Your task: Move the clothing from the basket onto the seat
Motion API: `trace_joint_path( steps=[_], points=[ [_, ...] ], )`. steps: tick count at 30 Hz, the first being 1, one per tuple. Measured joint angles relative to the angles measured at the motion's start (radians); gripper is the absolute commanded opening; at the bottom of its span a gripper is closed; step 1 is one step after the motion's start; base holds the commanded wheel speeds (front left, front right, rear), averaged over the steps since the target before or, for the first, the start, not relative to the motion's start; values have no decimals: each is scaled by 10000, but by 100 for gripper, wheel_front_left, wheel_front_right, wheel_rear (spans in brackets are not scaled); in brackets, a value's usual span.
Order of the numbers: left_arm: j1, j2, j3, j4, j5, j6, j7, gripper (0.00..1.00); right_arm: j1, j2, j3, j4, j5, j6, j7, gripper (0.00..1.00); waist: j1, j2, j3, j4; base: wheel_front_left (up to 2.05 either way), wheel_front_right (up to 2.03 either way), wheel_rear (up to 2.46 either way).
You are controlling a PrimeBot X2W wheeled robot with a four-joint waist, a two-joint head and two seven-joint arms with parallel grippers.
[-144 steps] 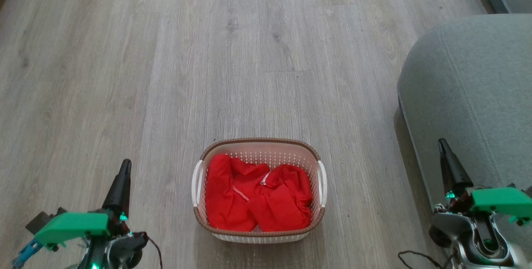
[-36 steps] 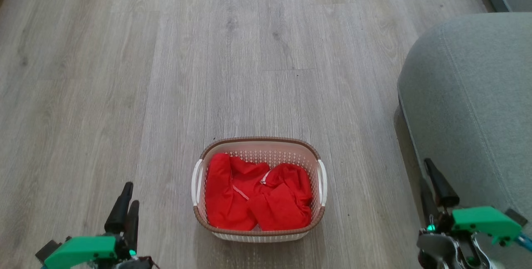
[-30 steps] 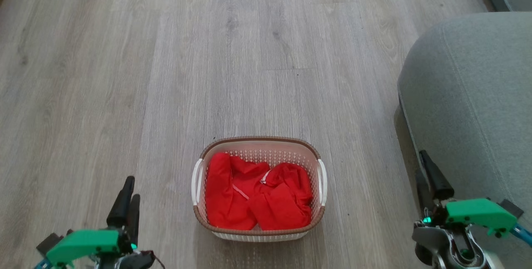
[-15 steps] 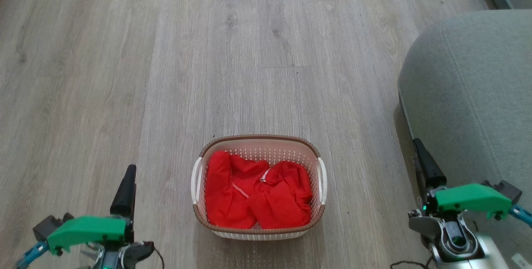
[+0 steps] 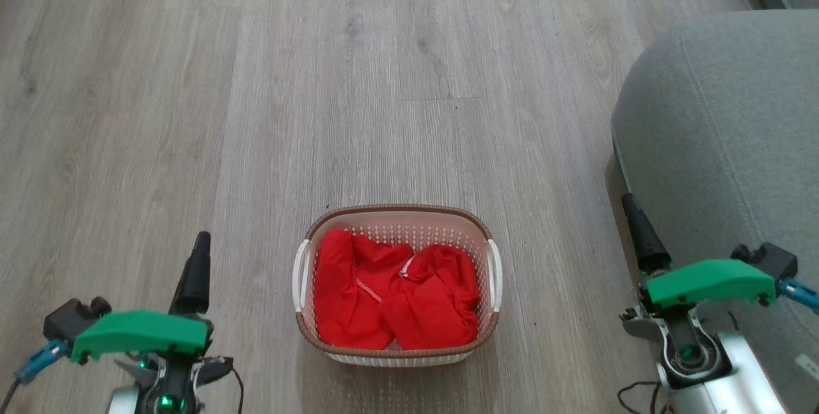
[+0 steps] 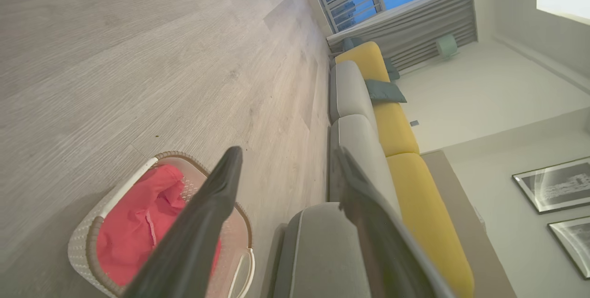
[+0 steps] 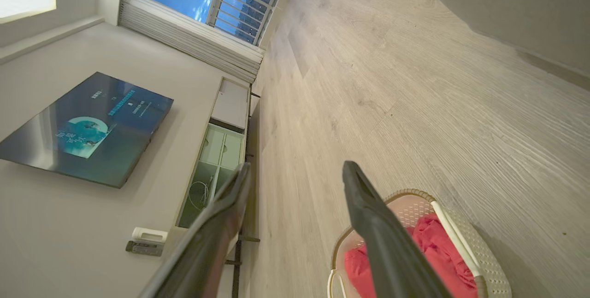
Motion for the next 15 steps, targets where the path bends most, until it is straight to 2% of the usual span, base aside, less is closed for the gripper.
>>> trace_joint_path(
  steps=[15],
  points=[
    [-372,71,-109,-178,2416,-2,-412,100,-586,-19,305,360,-2119,0,-441,100,0,0,73,-44,0,0,0]
  ],
)
